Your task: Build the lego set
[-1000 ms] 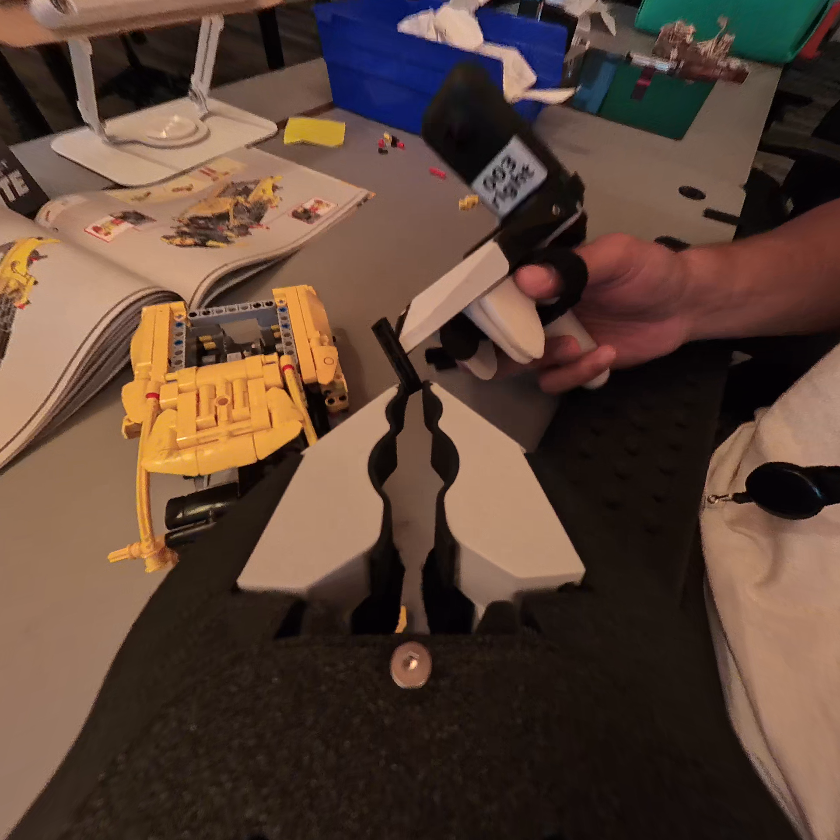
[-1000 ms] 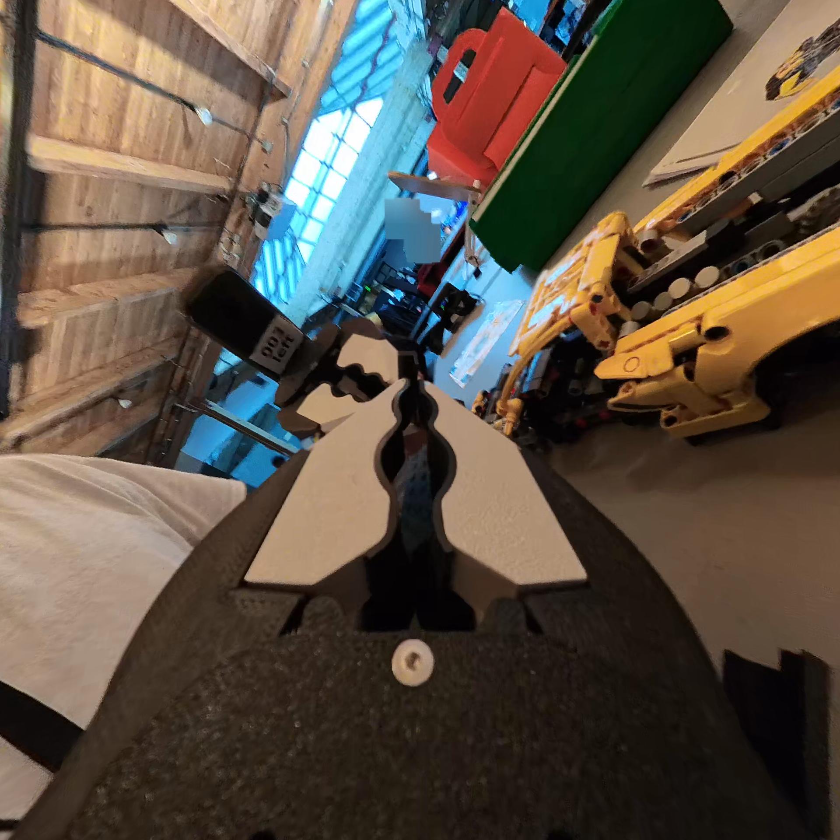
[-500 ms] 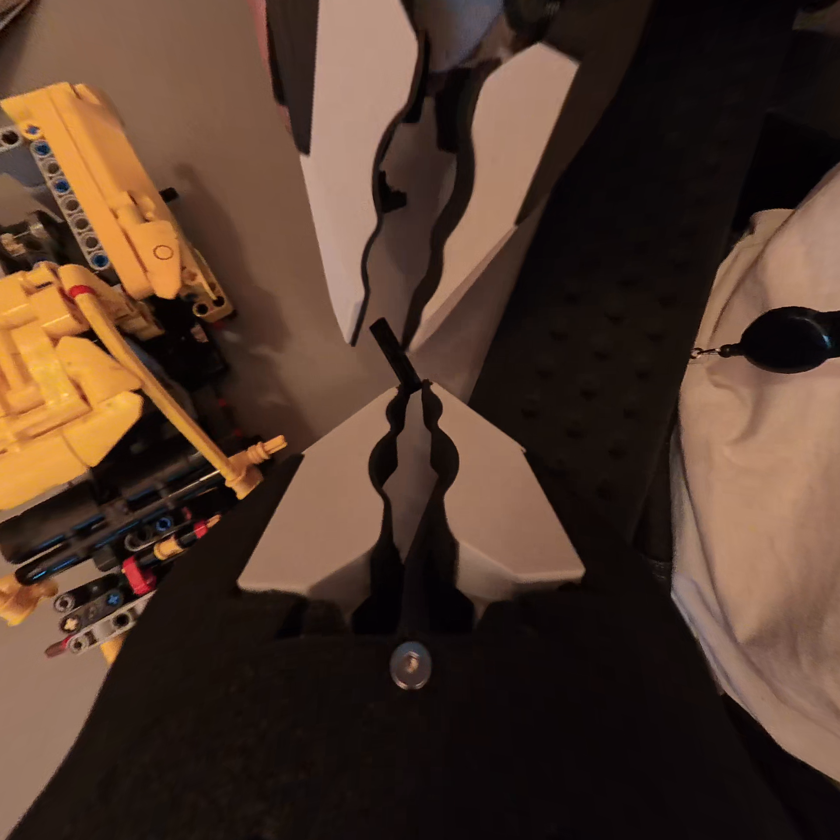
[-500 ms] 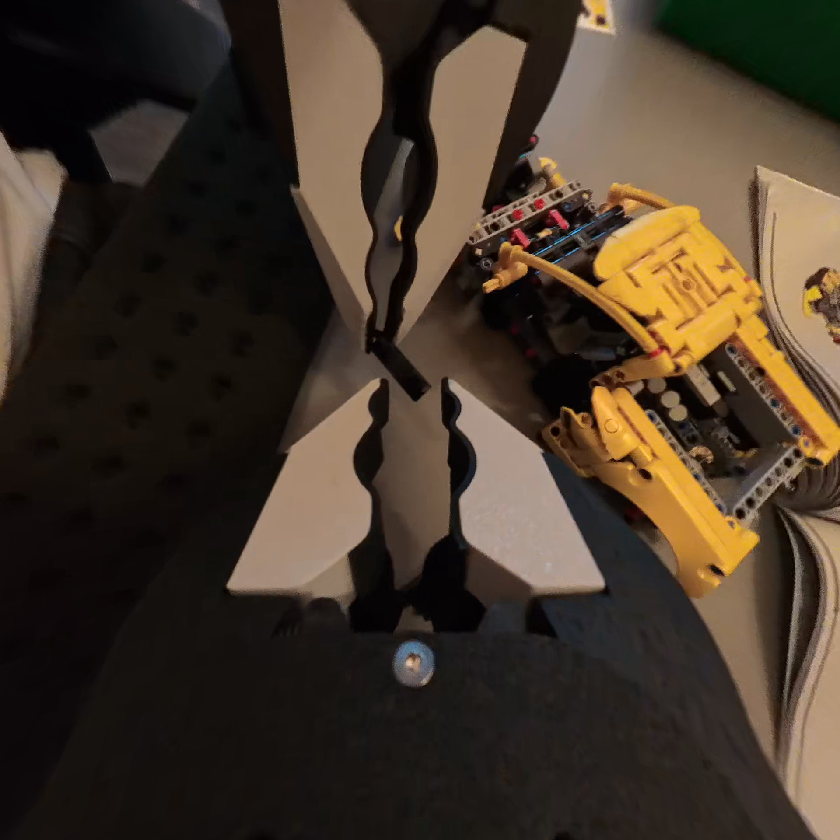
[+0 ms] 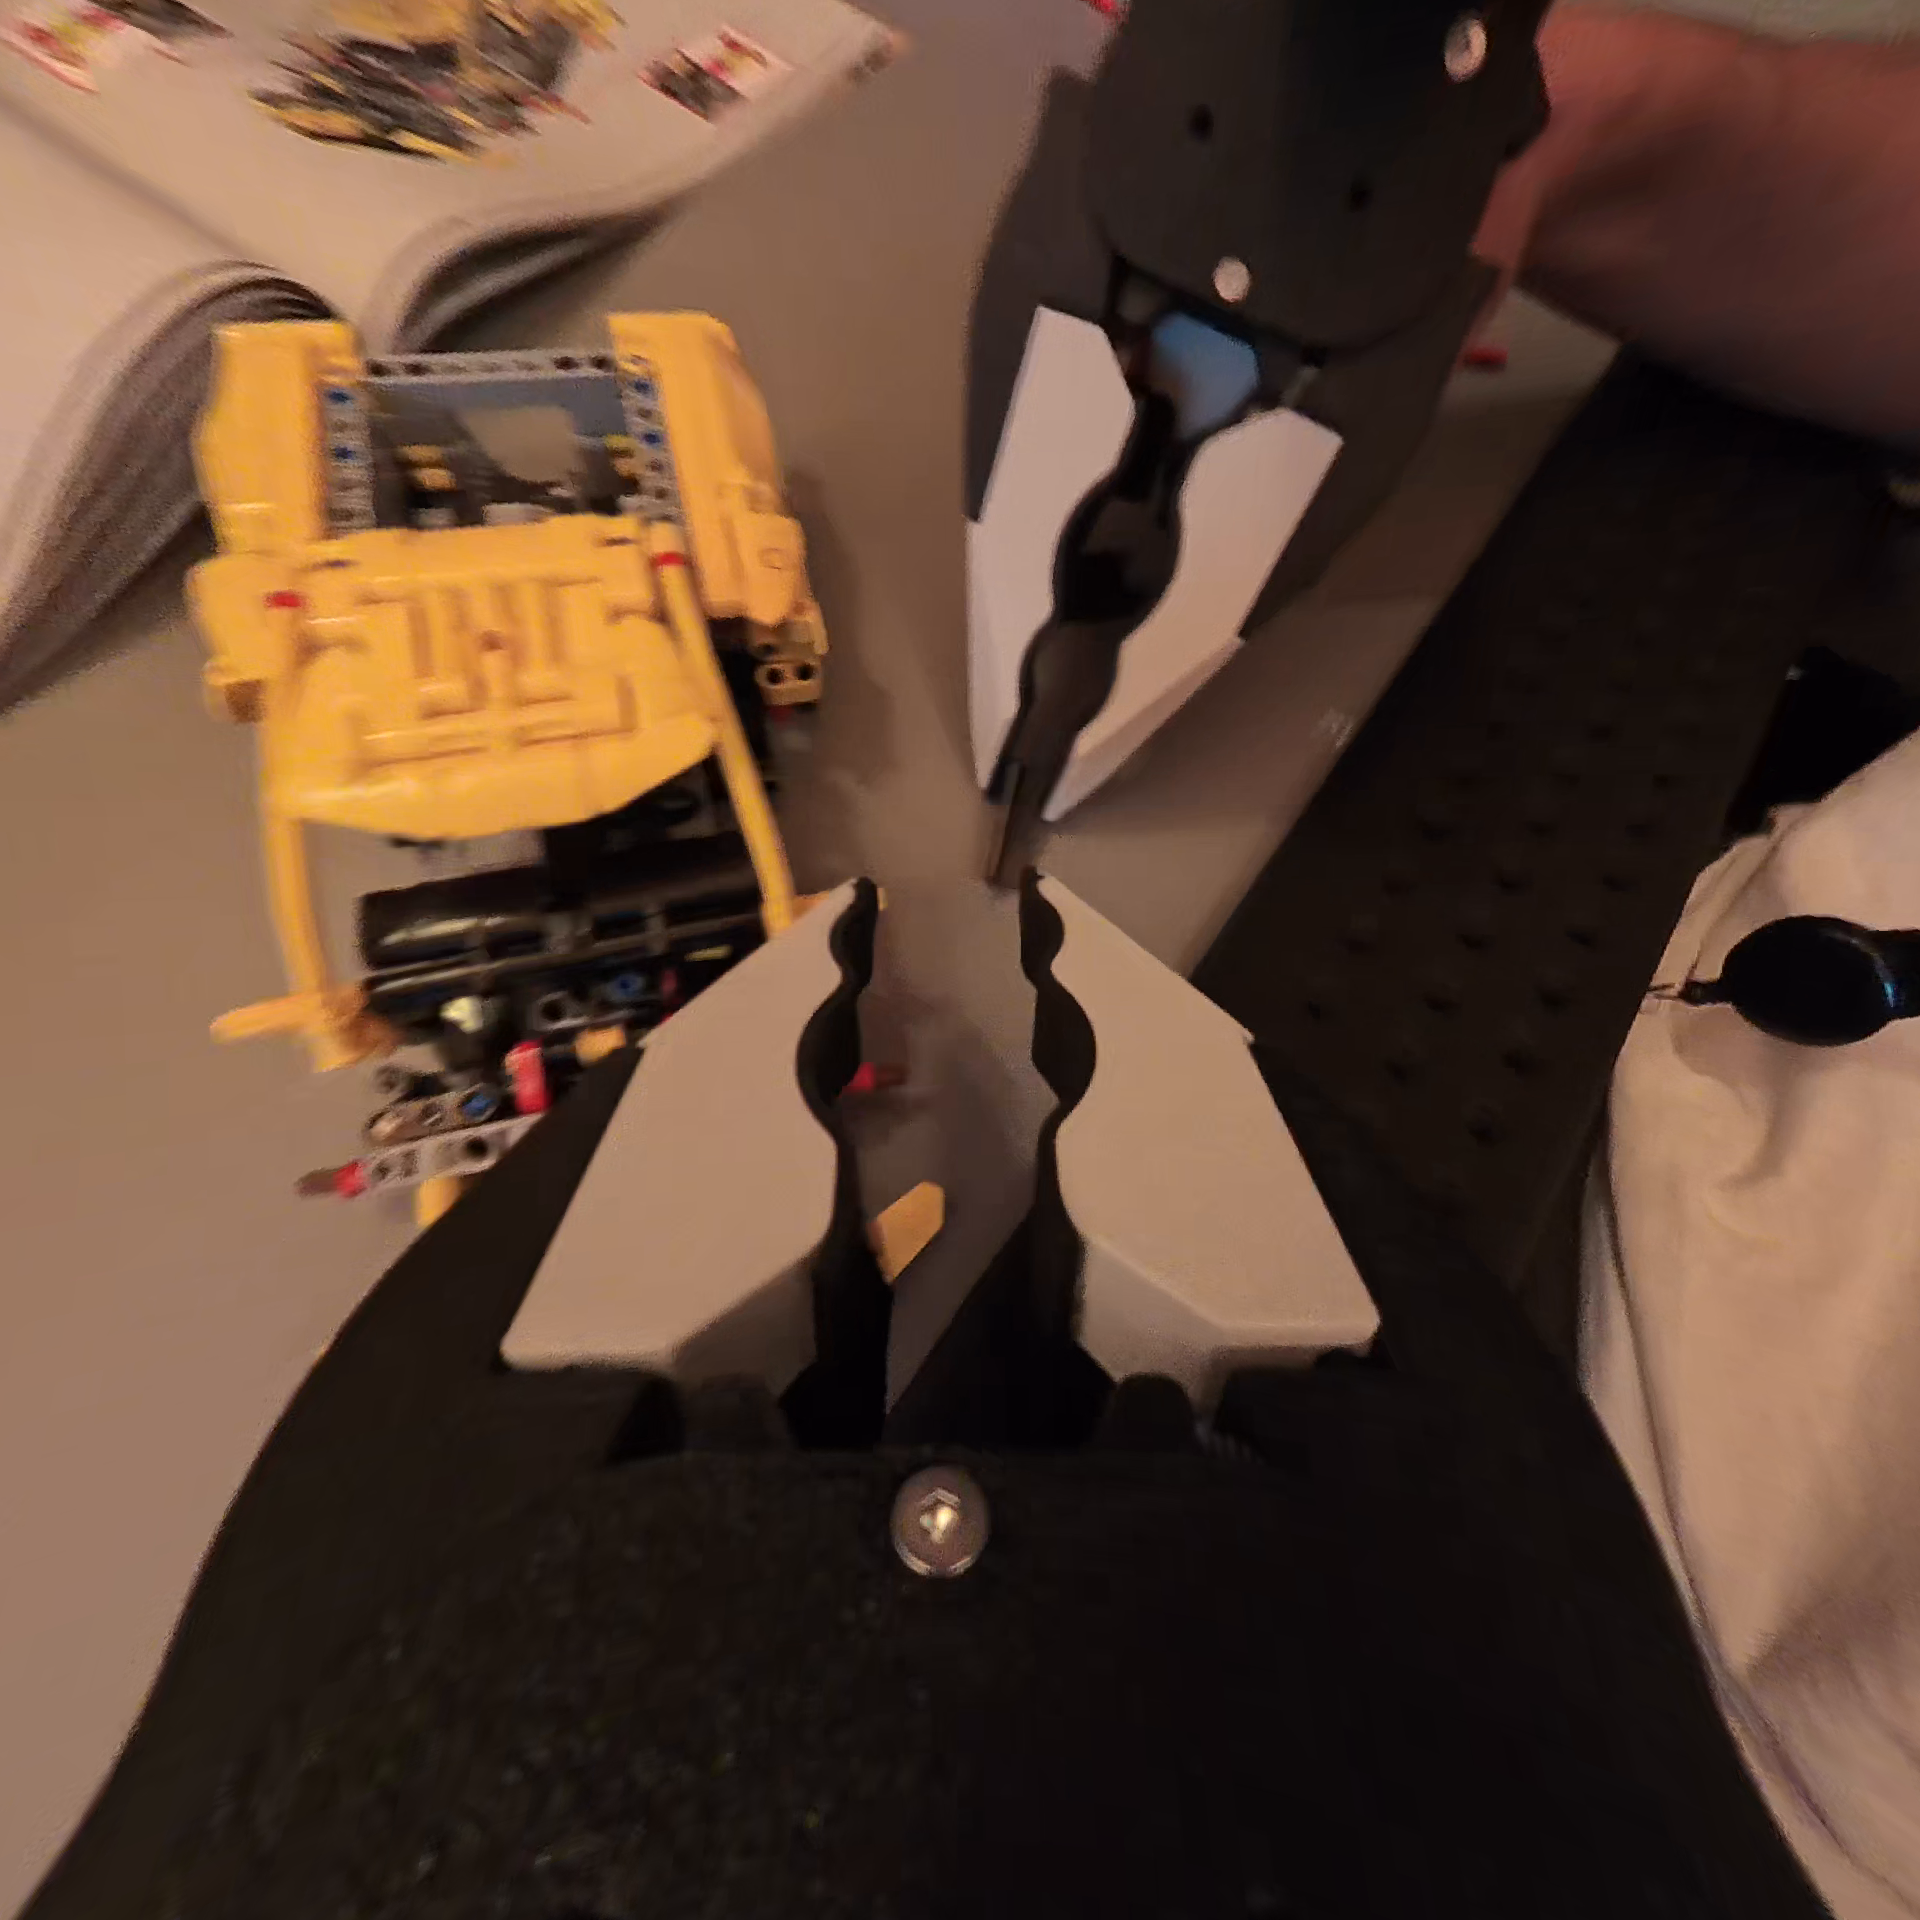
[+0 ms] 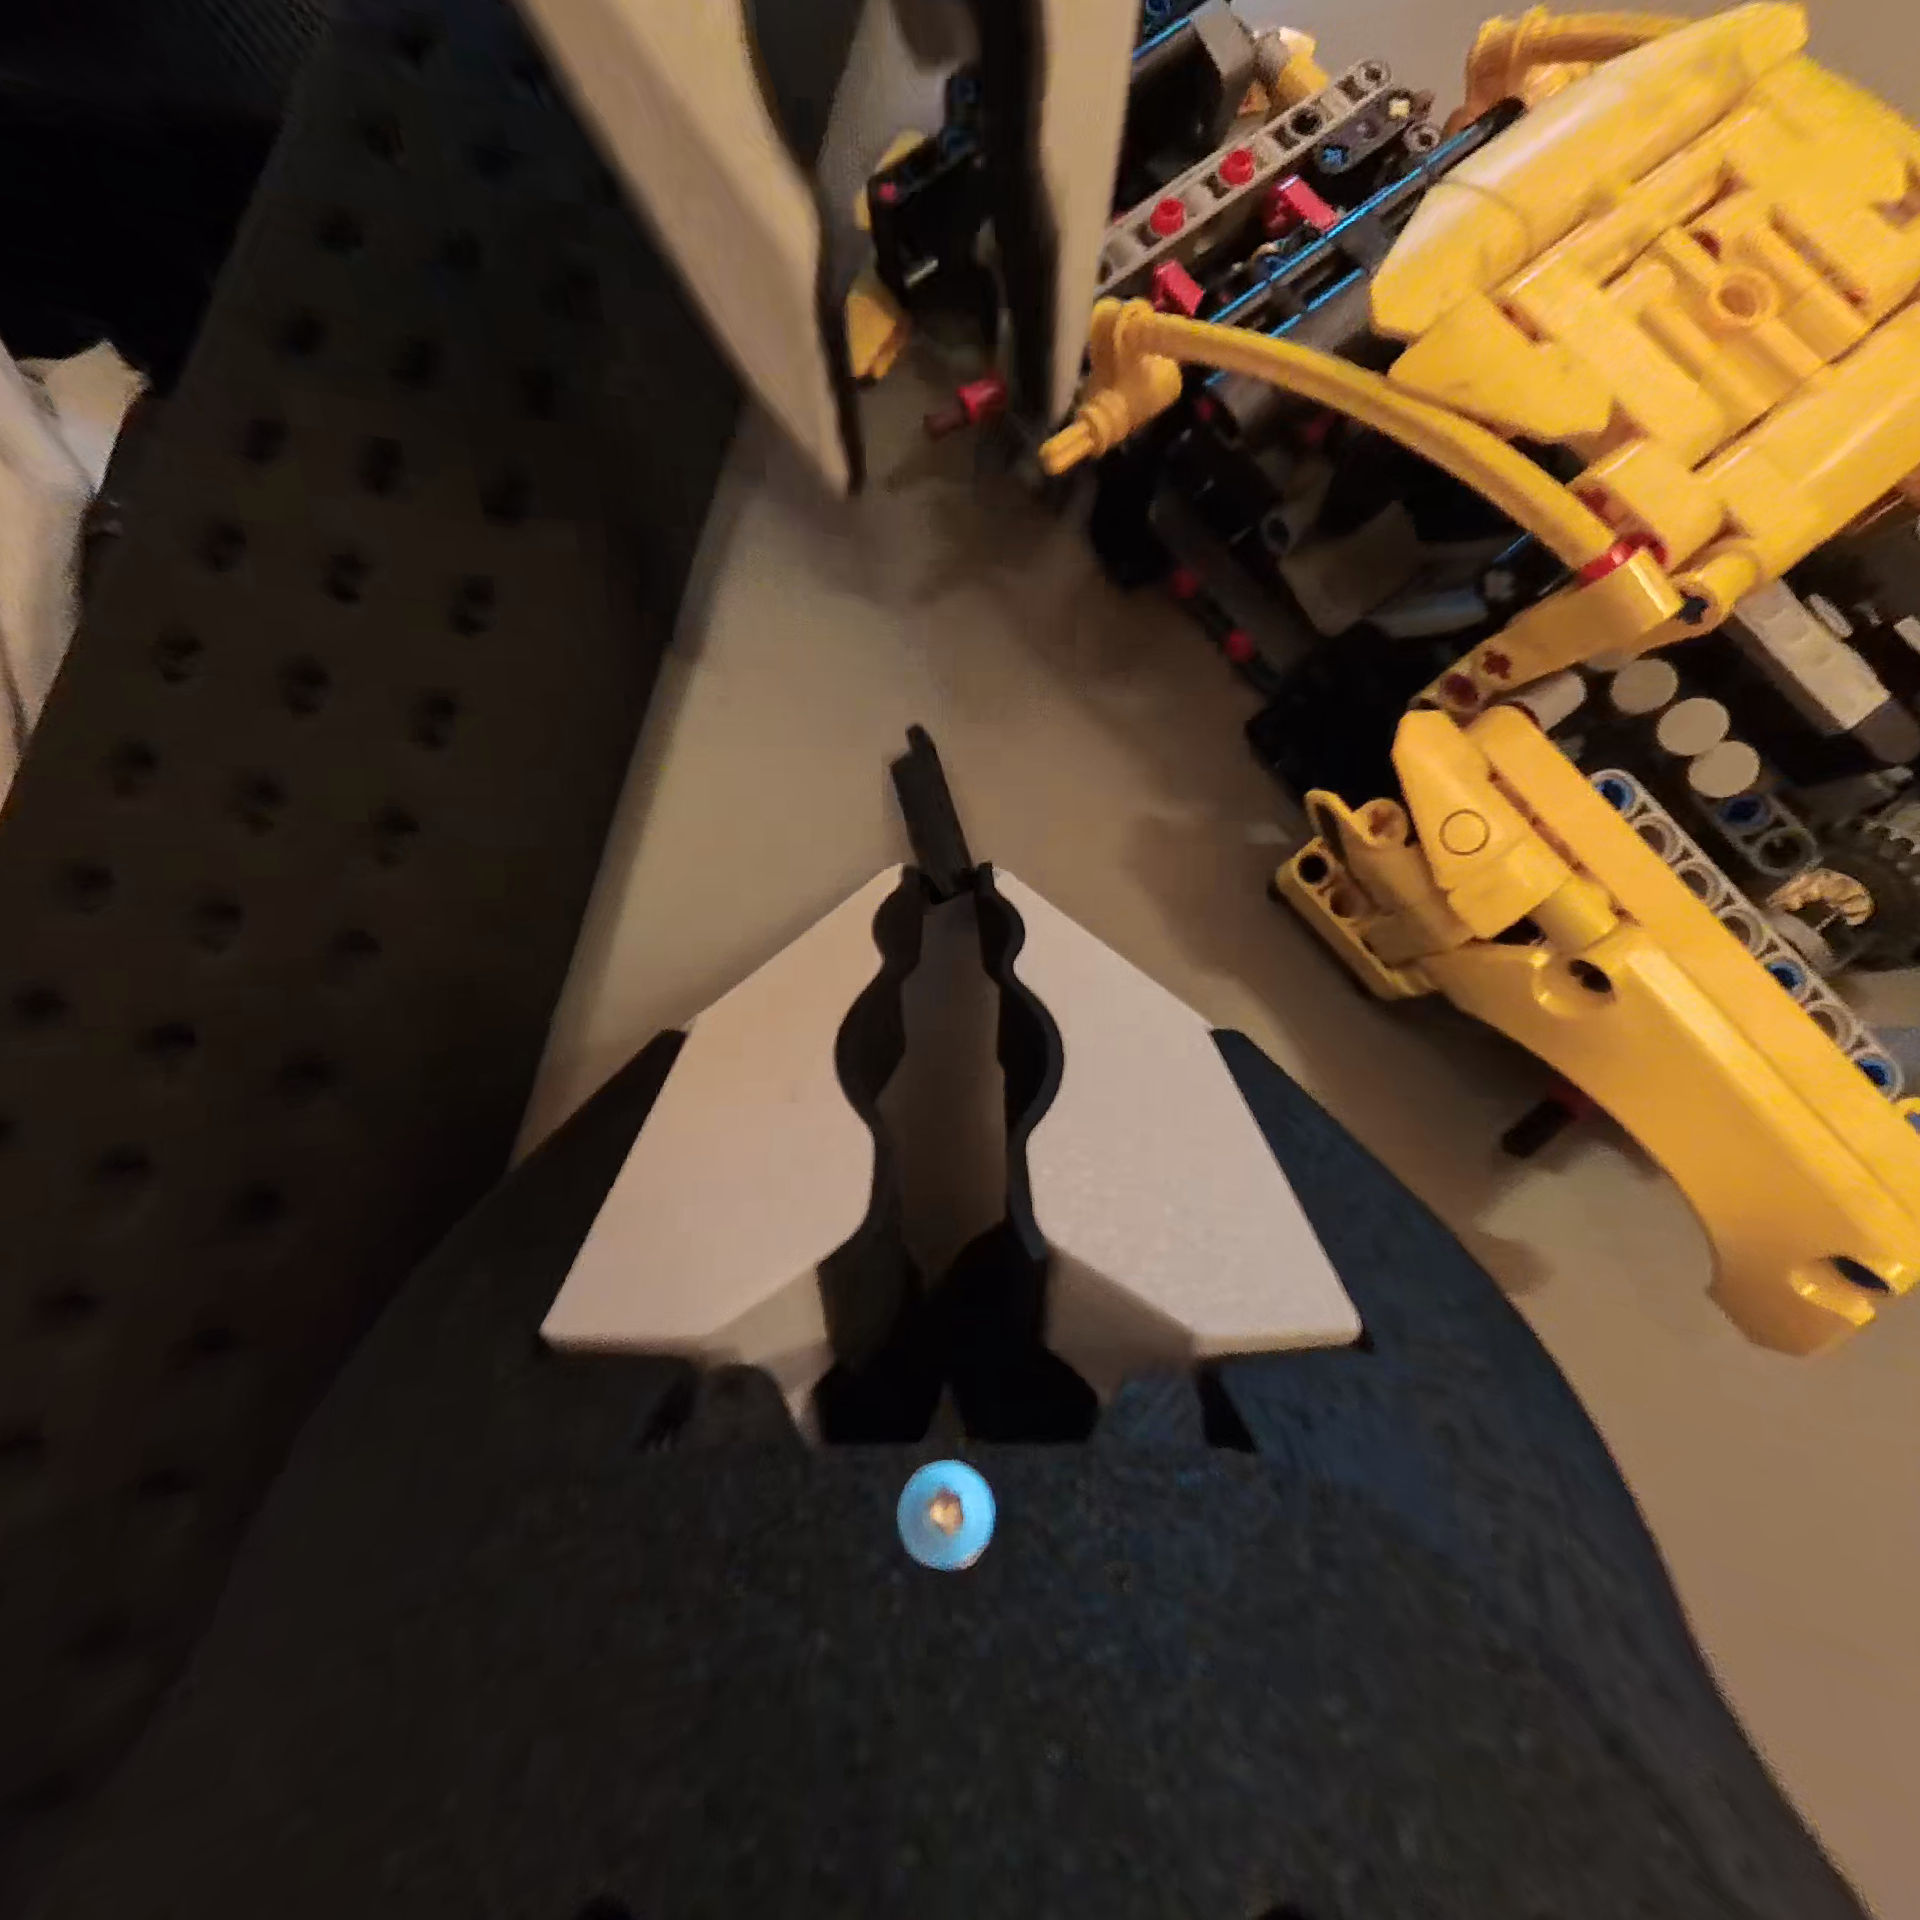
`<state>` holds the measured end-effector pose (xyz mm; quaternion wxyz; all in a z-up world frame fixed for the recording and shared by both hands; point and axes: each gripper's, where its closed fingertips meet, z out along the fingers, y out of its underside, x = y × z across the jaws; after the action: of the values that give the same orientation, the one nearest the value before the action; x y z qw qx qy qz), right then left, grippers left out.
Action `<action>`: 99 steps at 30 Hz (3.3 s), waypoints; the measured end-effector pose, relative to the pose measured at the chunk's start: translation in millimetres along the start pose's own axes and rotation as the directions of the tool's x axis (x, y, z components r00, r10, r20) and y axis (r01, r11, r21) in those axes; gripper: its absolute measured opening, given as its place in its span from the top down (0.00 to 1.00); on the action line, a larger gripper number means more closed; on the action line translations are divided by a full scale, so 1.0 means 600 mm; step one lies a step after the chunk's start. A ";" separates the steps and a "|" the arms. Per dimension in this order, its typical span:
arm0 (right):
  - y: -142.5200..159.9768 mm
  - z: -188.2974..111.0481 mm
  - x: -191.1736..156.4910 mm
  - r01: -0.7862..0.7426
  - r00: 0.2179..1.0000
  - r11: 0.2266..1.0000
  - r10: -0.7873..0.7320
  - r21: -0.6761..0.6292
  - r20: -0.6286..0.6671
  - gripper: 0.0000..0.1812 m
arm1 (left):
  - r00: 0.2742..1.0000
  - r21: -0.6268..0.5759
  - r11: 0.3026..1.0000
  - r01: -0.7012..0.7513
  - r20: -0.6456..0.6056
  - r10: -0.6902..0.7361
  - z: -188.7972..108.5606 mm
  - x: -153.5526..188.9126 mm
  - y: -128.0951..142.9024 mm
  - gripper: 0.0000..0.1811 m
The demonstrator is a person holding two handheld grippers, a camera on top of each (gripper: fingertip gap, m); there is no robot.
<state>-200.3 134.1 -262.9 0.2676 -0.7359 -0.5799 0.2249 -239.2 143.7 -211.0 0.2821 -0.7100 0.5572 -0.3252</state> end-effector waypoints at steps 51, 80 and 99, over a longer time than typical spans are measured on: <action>-0.194 -0.121 0.199 0.176 0.984 0.980 -0.178 -0.095 -0.008 0.67 | 0.648 0.674 0.243 0.697 -0.446 -0.618 -0.044 -0.084 -0.115 0.54; -0.139 -0.159 0.231 -0.261 0.843 0.791 0.466 0.554 -0.267 0.70 | 0.999 0.411 0.911 0.039 0.006 -0.045 -0.039 -0.138 -0.241 0.73; 0.007 -0.199 0.209 -0.384 0.750 0.707 0.614 0.594 -0.246 0.84 | 0.982 0.311 0.935 -0.171 -0.022 0.187 0.059 -0.094 -0.266 0.49</action>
<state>-92.1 239.4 -178.2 0.4980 -0.8005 -0.1985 0.2681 -124.3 235.2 -119.4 0.4035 -0.5952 0.5689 -0.3992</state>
